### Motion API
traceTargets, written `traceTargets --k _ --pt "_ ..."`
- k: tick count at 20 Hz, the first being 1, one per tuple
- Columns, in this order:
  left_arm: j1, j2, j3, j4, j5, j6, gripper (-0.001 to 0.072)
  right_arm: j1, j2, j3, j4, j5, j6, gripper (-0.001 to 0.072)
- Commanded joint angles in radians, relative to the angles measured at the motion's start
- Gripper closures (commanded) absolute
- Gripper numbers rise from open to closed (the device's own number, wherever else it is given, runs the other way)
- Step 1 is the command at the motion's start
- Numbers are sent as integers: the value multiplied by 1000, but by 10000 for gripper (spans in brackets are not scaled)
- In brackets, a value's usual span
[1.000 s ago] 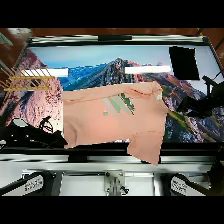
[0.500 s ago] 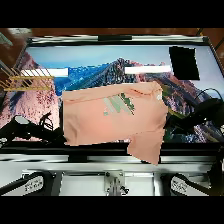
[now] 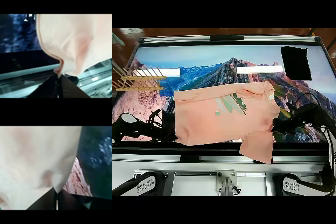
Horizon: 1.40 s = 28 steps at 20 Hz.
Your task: Fold the shirts.
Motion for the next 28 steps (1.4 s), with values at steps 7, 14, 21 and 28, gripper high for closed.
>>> traceTargets --k 7,14,21,28 --pt "0 118 709 -3 -47 -11 667 17 407 420 114 109 -158 652" --pt "1 277 1443 -68 199 -55 666 17 695 955 98 460 -145 652" --pt "0 479 1432 155 2 -203 666 17 838 993 -81 105 44 652" --pt "0 487 1271 232 -235 -174 666 17 750 988 -114 -258 215 652"
